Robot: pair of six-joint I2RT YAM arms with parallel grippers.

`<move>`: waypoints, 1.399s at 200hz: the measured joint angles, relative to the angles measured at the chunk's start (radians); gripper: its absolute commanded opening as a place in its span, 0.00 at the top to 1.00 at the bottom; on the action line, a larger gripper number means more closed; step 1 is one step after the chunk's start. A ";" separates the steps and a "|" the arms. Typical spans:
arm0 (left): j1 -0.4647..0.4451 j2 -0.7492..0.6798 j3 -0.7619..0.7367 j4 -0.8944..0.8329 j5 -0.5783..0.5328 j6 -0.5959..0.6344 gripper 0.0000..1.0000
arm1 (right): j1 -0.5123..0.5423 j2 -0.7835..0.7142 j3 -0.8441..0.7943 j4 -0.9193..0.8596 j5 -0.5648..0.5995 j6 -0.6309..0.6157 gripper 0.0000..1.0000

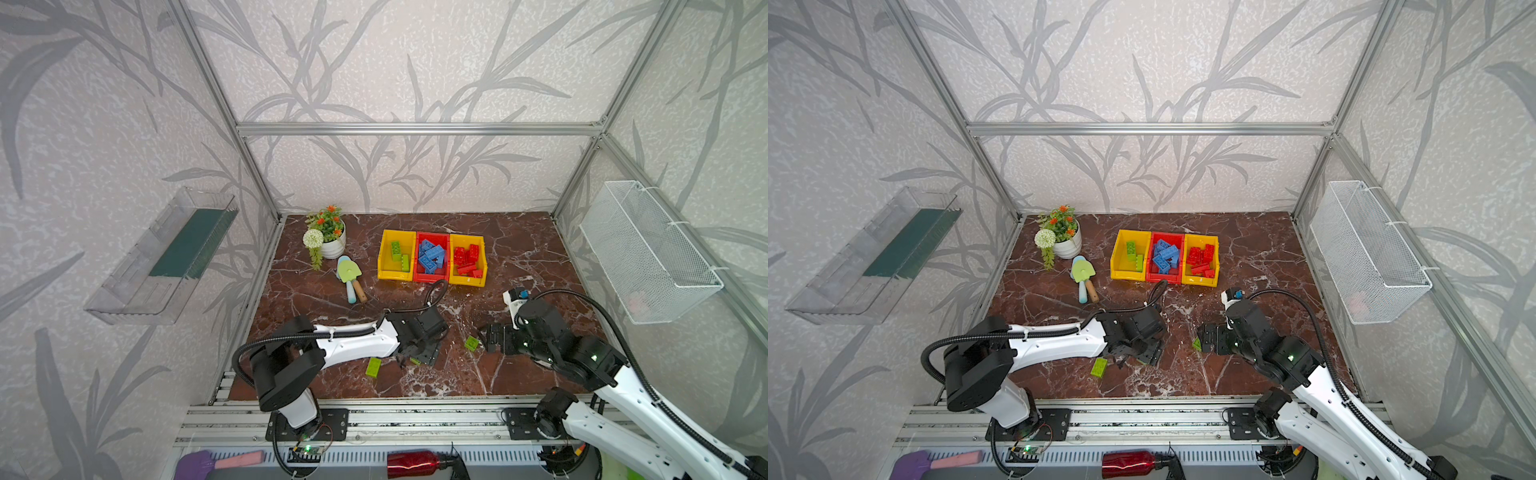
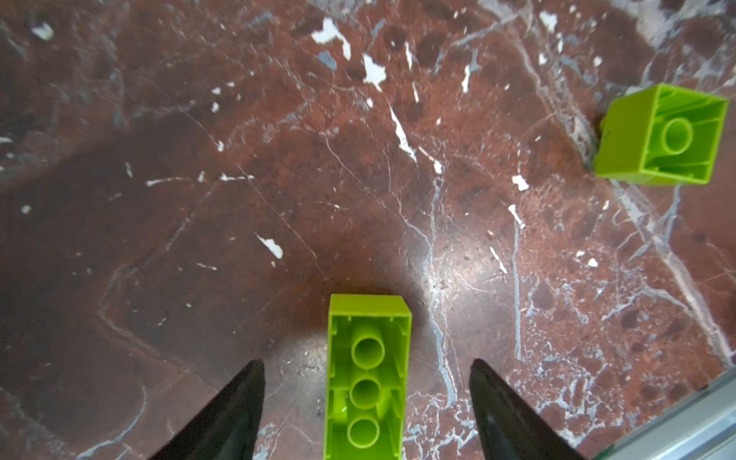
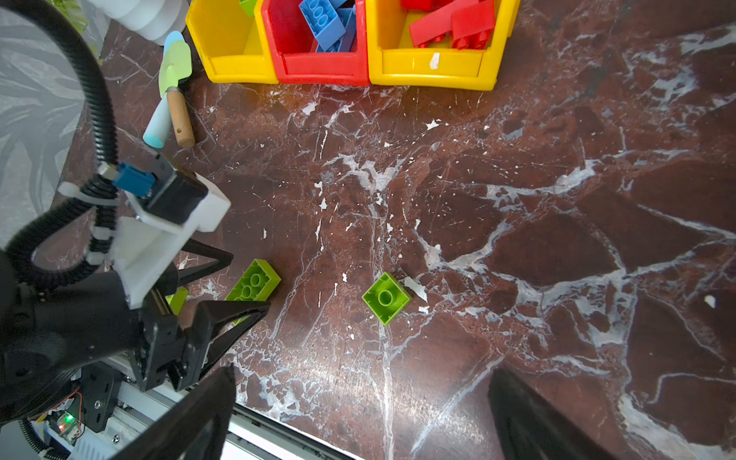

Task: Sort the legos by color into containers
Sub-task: 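Grasp the lime-green brick with the left gripper, then carry the lime-green brick with the left gripper over the yellow bin, then open the left gripper to drop the brick into the yellow bin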

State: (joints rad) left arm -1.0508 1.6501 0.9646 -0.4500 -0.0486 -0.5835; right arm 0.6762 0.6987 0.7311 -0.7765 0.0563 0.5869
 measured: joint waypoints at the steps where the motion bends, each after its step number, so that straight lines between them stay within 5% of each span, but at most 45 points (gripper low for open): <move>1: 0.000 0.001 0.000 0.000 0.000 0.000 0.22 | 0.000 0.000 0.000 0.000 0.000 0.000 0.01; 38: -0.003 0.016 0.000 0.002 0.002 -0.021 0.34 | 0.000 0.000 -0.010 -0.001 0.006 0.004 0.01; 72: -0.005 0.047 0.000 0.001 0.005 -0.037 0.58 | 0.000 0.001 -0.010 -0.001 0.007 0.005 0.01; 123: -0.005 0.094 0.042 -0.020 -0.018 -0.038 0.73 | 0.000 0.002 -0.010 -0.002 0.019 0.004 0.01; 170: 0.023 0.105 0.124 -0.134 -0.083 -0.014 0.75 | 0.000 0.023 0.006 -0.010 0.033 -0.001 0.01; 230: 0.308 0.126 0.462 -0.236 -0.093 0.084 0.75 | -0.004 0.120 0.088 0.016 0.067 -0.046 0.01; 280: 0.493 0.394 0.919 -0.327 -0.088 0.158 0.75 | -0.084 0.226 0.137 0.069 0.039 -0.099 0.01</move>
State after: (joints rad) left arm -0.5575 2.0445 1.8832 -0.7765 -0.1368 -0.4255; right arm 0.5922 0.9249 0.8677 -0.7071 0.0952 0.4877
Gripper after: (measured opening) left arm 0.326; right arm 0.991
